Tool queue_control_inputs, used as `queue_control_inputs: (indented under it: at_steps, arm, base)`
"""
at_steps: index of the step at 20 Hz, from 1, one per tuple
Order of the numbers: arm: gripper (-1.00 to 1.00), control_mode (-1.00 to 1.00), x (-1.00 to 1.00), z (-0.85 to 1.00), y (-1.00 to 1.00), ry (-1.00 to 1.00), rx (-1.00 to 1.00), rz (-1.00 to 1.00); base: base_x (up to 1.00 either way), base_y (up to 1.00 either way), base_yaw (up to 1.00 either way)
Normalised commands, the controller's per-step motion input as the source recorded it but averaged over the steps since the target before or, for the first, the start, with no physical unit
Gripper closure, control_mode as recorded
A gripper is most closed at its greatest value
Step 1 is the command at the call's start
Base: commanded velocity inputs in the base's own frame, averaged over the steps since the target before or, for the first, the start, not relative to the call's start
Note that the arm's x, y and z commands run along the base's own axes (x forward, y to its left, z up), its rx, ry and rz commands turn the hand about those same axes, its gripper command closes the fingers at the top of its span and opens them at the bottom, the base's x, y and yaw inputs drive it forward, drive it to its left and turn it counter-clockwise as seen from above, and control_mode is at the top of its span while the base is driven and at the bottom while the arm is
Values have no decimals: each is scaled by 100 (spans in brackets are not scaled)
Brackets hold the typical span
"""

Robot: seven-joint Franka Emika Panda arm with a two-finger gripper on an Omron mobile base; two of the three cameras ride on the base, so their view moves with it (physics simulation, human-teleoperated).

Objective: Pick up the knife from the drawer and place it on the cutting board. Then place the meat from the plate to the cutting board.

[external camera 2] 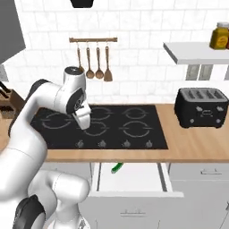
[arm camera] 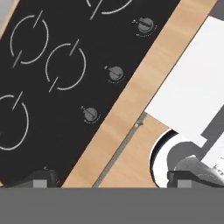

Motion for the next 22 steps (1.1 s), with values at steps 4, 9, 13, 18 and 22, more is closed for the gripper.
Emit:
queue_control_inputs:
  at_steps: [4, 9, 13, 18, 22]
  arm:
    - [-100, 100, 0, 0, 0, 0, 0, 0]
    - [-100, 100, 0, 0, 0, 0, 0, 0]
    - [-100, 100, 0, 0, 0, 0, 0, 0]
    - [-100, 100, 0, 0, 0, 0, 0, 0]
    - [-100, 100, 0, 0, 0, 0, 0, 0]
  base:
    - [-33, 29, -93]
    - [-61, 59, -79]
    - [-53, 73, -75]
    - [-11, 63, -83]
    - [8, 76, -76]
